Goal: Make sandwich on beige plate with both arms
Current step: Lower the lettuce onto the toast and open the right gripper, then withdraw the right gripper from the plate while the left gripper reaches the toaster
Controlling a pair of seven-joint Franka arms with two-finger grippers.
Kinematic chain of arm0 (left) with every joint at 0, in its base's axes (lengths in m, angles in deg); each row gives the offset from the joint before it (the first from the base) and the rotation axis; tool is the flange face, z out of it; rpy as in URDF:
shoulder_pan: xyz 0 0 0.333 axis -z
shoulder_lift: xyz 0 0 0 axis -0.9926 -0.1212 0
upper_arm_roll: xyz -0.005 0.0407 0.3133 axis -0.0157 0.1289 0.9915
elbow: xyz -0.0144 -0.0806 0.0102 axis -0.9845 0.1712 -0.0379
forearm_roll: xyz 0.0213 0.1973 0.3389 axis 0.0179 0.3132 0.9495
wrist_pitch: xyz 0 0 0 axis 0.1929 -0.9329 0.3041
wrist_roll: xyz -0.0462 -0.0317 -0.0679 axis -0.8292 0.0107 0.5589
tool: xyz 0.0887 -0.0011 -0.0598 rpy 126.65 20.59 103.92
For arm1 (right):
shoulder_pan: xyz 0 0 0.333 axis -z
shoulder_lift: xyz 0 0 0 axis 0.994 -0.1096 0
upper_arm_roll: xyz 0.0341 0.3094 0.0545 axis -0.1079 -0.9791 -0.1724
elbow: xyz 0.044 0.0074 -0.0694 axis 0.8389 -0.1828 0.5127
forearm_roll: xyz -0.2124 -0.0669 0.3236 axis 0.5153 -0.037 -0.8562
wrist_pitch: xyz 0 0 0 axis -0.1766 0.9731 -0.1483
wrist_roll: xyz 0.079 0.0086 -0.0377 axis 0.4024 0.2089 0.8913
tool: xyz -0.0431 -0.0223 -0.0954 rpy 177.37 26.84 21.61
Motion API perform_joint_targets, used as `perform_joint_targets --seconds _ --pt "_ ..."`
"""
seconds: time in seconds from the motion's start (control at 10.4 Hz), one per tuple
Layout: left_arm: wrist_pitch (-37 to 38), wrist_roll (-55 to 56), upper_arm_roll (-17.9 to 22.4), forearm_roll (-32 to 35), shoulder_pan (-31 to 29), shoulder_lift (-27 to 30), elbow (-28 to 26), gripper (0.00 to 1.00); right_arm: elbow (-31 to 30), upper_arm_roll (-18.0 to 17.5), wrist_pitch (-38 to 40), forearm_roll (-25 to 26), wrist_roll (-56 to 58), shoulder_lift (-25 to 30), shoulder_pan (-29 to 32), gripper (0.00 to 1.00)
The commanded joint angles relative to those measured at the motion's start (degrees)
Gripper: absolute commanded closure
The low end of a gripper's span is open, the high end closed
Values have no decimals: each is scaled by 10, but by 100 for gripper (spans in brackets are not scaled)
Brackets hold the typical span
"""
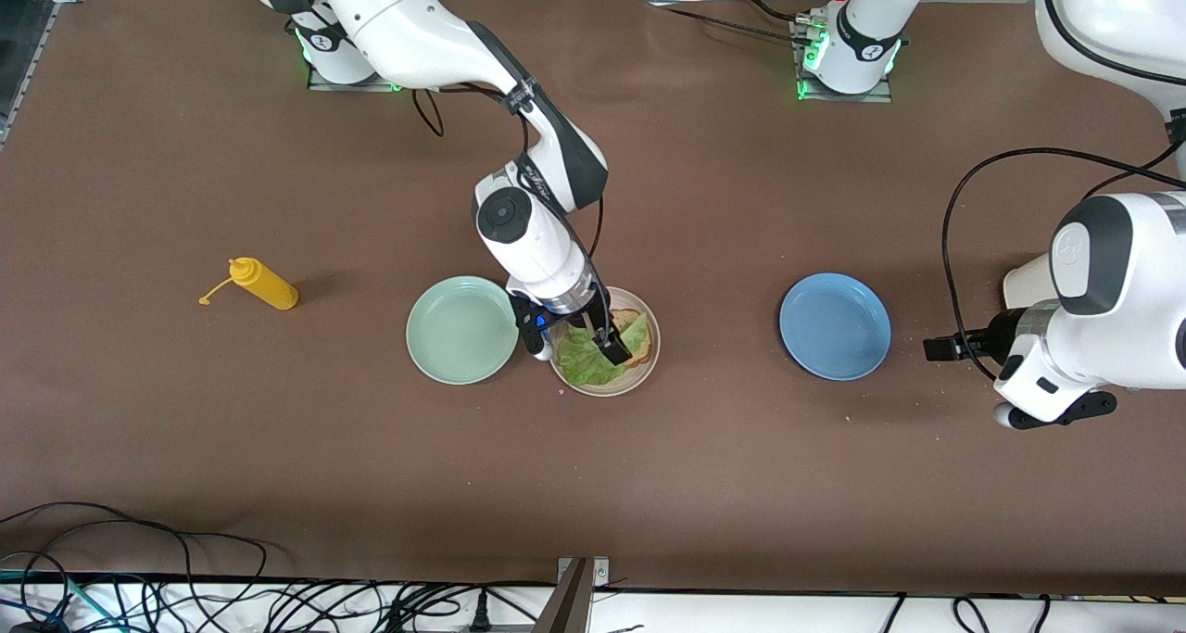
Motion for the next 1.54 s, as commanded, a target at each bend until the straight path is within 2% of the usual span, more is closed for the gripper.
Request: perform_joint_targets --seconds 0.0,0.19,0.39,0.58,0.87,1.16,1.44 --pt "11 0 0 20 -4 14 -3 0 -4 22 96 8 15 59 10 0" --pt "22 -1 1 50 -13 20 -3 0 -5 58 212 9 112 116 12 0" --pt "33 -38 2 88 -22 24 -3 0 -6 112 319 6 225 161 12 0" --pt "42 -127 2 103 -69 29 -6 0 -7 186 423 6 377 199 12 0" --pt "69 -280 2 153 -125 41 -8 0 -11 318 555 4 636 225 12 0" --pt "71 -358 0 157 -184 51 -17 0 -51 460 603 4 907 226 12 0" --pt "54 -359 0 150 -214 53 -40 0 -110 563 591 0 1143 229 12 0"
